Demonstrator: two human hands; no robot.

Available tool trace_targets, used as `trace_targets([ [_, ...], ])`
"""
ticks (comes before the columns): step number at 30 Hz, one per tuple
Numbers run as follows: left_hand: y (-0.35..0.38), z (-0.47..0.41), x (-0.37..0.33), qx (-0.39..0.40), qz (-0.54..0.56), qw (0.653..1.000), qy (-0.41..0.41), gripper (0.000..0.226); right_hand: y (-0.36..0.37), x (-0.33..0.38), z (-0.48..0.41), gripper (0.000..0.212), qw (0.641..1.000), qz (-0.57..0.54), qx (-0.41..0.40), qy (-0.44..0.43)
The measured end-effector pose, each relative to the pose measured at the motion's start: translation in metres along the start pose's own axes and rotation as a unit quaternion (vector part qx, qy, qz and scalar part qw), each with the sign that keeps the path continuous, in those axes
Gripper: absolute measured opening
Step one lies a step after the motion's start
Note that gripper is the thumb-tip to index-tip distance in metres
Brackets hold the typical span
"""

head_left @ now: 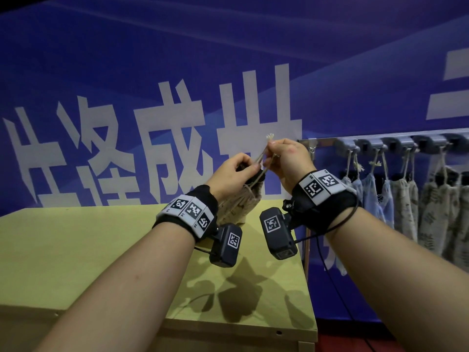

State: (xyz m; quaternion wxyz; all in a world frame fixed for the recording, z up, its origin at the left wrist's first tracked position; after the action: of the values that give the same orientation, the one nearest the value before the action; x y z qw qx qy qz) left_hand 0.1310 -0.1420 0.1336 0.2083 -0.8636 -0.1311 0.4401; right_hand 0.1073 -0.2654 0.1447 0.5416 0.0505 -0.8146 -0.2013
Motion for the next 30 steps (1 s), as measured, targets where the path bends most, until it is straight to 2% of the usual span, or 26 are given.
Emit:
trace_targets([
  [12,-0.001,0.003,0.001,0.0,-0.035,0.999,0.017,0.009,-0.005,0.001,0.005,0.022,0.999,-0.004,-0.037,0.026],
  [18,-0.003,0.006,-0.002,0.008,-0.055,0.998,0.03,0.016,-0.01,0.004,0.005,0.019,0.996,0.074,-0.046,0.016],
  [20,-0.003,0.007,0.003,0.015,-0.067,0.997,0.027,0.016,-0.012,0.0,0.004,0.006,0.987,0.155,-0.033,0.03],
  [22,-0.003,0.01,0.01,0.021,-0.076,0.997,0.017,0.017,-0.012,-0.007,0.005,0.017,0.975,0.213,-0.005,0.062],
  [26,-0.001,0.015,0.015,0.019,-0.075,0.997,0.011,0.015,-0.006,-0.004,0.011,0.016,0.985,0.159,0.006,0.067],
  [30,-0.008,0.015,0.006,0.006,-0.087,0.996,0.019,0.015,-0.001,0.003,0.014,0.025,0.995,0.085,-0.002,0.044],
])
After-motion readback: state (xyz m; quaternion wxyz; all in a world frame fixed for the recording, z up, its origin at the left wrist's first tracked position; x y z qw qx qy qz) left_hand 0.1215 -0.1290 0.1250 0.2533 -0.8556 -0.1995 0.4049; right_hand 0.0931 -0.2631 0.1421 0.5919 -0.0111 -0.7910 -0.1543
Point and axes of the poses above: each hand's wrist, its own z-axis away from the middle knuckle, its own y-axis out of the palm, x = y × z, the point moved 9 cm from there along -z, towards the middle knuckle, and after that the axes turned 7 degrees about -x, right-handed, at the moved point
